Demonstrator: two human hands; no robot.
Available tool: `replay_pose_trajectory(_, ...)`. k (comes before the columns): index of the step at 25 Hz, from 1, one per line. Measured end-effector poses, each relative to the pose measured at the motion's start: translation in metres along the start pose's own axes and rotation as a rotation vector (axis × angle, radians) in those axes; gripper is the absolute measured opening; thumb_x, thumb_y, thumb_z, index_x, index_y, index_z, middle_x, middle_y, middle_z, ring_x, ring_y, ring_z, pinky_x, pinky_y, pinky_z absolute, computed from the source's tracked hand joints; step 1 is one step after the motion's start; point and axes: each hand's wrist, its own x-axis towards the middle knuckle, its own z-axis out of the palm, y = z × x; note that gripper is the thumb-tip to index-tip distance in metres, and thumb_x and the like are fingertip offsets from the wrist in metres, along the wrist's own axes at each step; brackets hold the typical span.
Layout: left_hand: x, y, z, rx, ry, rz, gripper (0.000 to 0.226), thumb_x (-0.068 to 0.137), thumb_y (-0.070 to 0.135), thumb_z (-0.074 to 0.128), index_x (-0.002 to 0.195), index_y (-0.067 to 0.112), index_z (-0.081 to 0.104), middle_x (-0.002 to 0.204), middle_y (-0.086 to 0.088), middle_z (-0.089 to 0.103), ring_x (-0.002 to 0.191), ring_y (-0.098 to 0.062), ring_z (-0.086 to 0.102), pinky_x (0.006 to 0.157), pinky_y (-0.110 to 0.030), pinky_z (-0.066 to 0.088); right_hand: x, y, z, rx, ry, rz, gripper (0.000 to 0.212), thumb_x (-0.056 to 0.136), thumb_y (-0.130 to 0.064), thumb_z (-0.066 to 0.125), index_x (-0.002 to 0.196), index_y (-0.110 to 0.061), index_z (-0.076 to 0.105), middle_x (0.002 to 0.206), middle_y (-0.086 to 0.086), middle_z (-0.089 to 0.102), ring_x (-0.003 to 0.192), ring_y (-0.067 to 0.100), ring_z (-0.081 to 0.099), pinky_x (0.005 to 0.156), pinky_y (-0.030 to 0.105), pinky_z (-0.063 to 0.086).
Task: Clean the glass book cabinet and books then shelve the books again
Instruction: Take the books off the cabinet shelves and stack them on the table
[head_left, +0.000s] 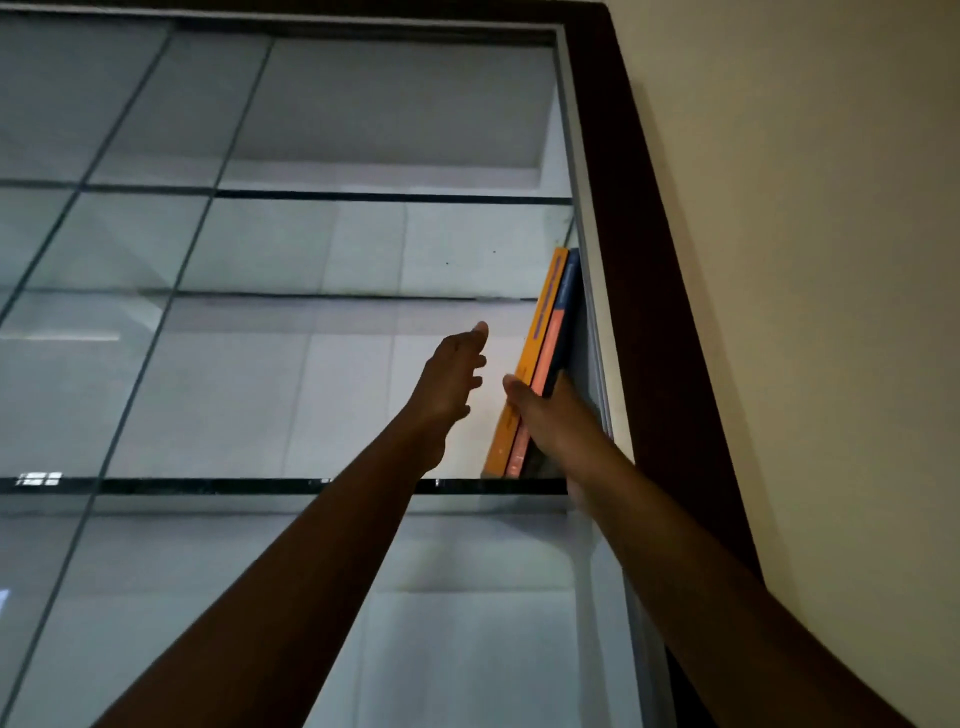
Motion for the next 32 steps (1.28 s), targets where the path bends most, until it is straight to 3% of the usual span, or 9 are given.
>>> replay_pose_trajectory(3,0.018,-0.003,-0.005,-0.136,-0.088,-0.091,0.062,0.091,0.062,0.032,0.14,0.024,0.04,0.138,-0.006,0.048,0.123,-0.027,0.048,0.103,-0.046,0.037,0.013,-0.001,0.009,-0.008,-0.015,-0.061,0.064,0.095,-0.038,0.046,0.149,-0.02,0.014,0.147,0.006,0.037,0.131,0.026,0.04,0.103,0.037,0.034)
replay_pose_trajectory(6,0.028,-0.005,-0.012,-0.302,-0.116,-0.139,0.07,0.089,0.066,0.028,0.138,0.019,0.043,0.133,-0.014,0.053,0.111,-0.034,0.056,0.084,-0.041,0.048,0.015,0.002,0.016,-0.117,-0.142,-0.161,0.065,0.096,-0.033,0.046,0.149,-0.023,0.012,0.146,0.003,0.039,0.131,0.024,0.04,0.104,0.038,0.035)
replay_pose_trajectory(11,0.032,-0.017,-0.027,-0.642,-0.188,-0.13,0.069,0.09,0.066,0.023,0.112,0.013,0.062,0.089,-0.011,0.073,0.073,-0.026,0.071,0.057,-0.032,0.059,0.015,-0.011,0.01,-0.122,-0.378,-0.204,0.068,0.09,-0.015,0.059,0.146,-0.023,0.022,0.132,-0.012,0.047,0.118,0.004,0.048,0.084,0.011,0.041)
replay_pose_trajectory(15,0.037,-0.022,-0.022,-0.461,-0.154,-0.128,0.056,0.092,0.055,0.04,0.122,0.012,0.06,0.102,-0.011,0.071,0.078,-0.02,0.072,0.058,-0.027,0.057,0.022,-0.017,-0.008,-0.075,-0.178,-0.293,0.057,0.085,-0.022,0.066,0.127,-0.041,0.033,0.106,-0.022,0.048,0.091,-0.004,0.052,0.074,0.009,0.045)
replay_pose_trajectory(17,0.039,-0.025,-0.021,-0.432,-0.134,-0.124,0.052,0.093,0.049,0.043,0.126,0.011,0.056,0.101,-0.01,0.07,0.072,-0.017,0.071,0.053,-0.024,0.055,0.028,-0.014,-0.004,-0.006,-0.227,-0.277,0.054,0.079,-0.031,0.071,0.117,-0.046,0.036,0.111,-0.021,0.054,0.101,-0.001,0.056,0.087,0.018,0.049)
replay_pose_trajectory(21,0.043,-0.028,-0.022,-0.475,-0.174,-0.178,0.054,0.093,0.049,0.044,0.126,0.01,0.057,0.108,-0.012,0.069,0.083,-0.02,0.07,0.061,-0.027,0.058,0.043,-0.003,0.013,-0.054,-0.14,-0.256,0.11,0.048,-0.068,0.077,0.138,-0.041,0.019,0.137,-0.008,0.046,0.123,0.014,0.048,0.103,0.044,0.042)
replay_pose_trajectory(24,0.045,-0.029,-0.022,-0.462,-0.146,-0.179,0.051,0.093,0.048,0.045,0.122,0.009,0.06,0.107,-0.012,0.07,0.087,-0.022,0.069,0.067,-0.03,0.058,0.051,0.002,0.014,-0.024,-0.086,-0.203,0.137,0.034,-0.069,0.08,0.144,-0.041,0.002,0.144,-0.004,0.038,0.127,0.018,0.044,0.103,0.046,0.041)
replay_pose_trajectory(29,0.039,-0.032,-0.02,-0.412,0.055,-0.119,0.042,0.098,0.044,0.037,0.104,0.008,0.059,0.083,-0.011,0.07,0.067,-0.02,0.068,0.055,-0.025,0.057,0.043,-0.007,0.013,-0.137,0.068,-0.14,0.099,0.069,-0.054,0.059,0.146,-0.037,-0.002,0.14,0.009,0.043,0.116,0.03,0.052,0.097,0.049,0.045)
replay_pose_trajectory(32,0.045,-0.043,-0.017,-0.179,0.179,-0.042,0.09,0.063,0.083,0.048,0.12,0.014,0.052,0.11,-0.017,0.065,0.089,-0.03,0.067,0.08,-0.046,0.056,0.039,-0.012,0.004,-0.285,0.188,-0.136,0.076,0.09,-0.035,0.051,0.149,-0.024,0.005,0.132,0.017,0.049,0.11,0.035,0.054,0.092,0.039,0.046)
